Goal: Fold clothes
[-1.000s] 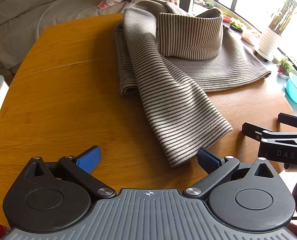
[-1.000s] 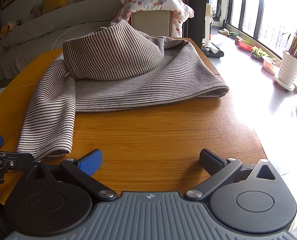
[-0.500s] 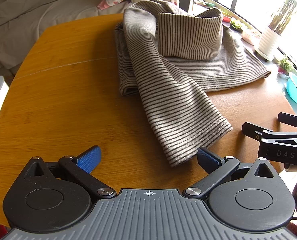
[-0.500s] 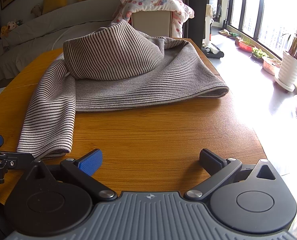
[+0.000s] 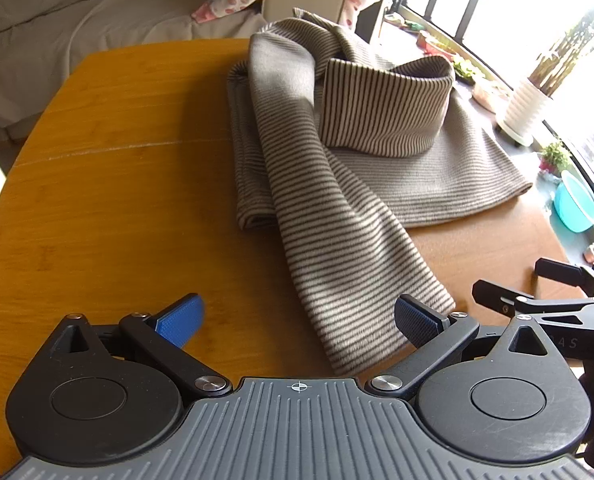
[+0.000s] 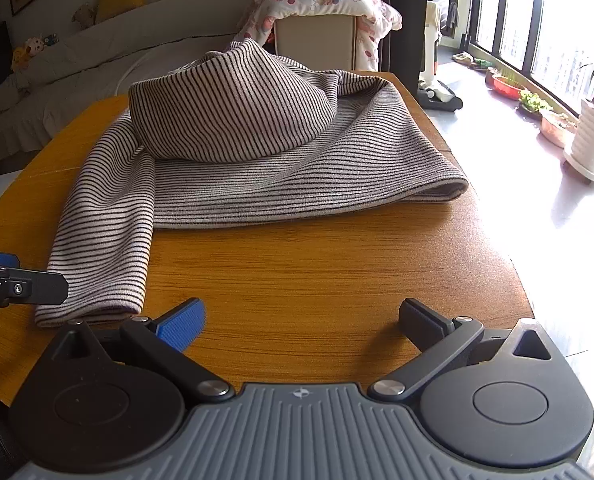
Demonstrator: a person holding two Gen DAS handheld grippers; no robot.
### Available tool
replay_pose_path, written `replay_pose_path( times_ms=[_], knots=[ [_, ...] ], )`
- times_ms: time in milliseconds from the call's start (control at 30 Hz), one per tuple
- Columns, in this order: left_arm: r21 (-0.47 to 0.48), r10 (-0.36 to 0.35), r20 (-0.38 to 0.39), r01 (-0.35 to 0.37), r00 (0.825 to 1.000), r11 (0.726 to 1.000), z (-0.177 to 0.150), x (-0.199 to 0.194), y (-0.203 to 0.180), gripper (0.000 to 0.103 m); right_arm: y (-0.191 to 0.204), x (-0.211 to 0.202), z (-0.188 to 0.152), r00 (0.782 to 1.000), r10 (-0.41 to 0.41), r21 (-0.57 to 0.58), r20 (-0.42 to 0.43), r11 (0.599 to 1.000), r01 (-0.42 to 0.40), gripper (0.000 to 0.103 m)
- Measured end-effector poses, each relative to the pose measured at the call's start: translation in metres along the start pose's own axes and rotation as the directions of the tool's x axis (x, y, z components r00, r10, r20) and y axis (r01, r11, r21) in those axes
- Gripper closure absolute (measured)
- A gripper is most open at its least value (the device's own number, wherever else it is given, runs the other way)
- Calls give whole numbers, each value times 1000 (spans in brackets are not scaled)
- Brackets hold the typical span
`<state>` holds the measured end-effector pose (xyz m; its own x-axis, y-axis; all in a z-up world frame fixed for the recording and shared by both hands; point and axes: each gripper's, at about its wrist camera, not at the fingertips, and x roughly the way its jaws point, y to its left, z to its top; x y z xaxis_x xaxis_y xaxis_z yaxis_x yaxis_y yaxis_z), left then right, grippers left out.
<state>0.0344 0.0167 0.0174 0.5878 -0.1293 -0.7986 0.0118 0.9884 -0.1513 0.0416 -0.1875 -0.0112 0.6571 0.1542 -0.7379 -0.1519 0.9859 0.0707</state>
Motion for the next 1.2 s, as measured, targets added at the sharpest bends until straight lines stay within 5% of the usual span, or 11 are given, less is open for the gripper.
replay_pose_path(
  times_ms=[367, 567, 633, 933, 1100, 1200],
  knots=[
    [46, -14, 55, 12, 998, 999, 71, 46, -3, 0, -32, 44, 101, 977, 74, 99, 202, 991, -95, 0],
    [45, -167, 61, 164, 984, 985, 80, 64, 10, 0, -38, 103, 143, 965, 196, 149, 175, 963, -223, 0],
    [31, -216, 61, 214, 975, 976, 78, 66, 17, 0, -41, 127, 141, 952, 294, 230, 82, 924, -305, 0],
    [-32, -387, 90, 391, 918, 920, 57, 55, 47, 0, -16, 102, 104, 921, 389, 43, 11, 920, -389, 0],
    [53, -322, 86, 318, 943, 947, 38, 45, 52, 5, -3, 63, 63, 899, 437, -51, -17, 898, -437, 0],
    [65, -258, 86, 253, 962, 965, 41, 44, 58, 41, -5, 48, 46, 881, 473, -42, 2, 880, -472, 0]
  ],
)
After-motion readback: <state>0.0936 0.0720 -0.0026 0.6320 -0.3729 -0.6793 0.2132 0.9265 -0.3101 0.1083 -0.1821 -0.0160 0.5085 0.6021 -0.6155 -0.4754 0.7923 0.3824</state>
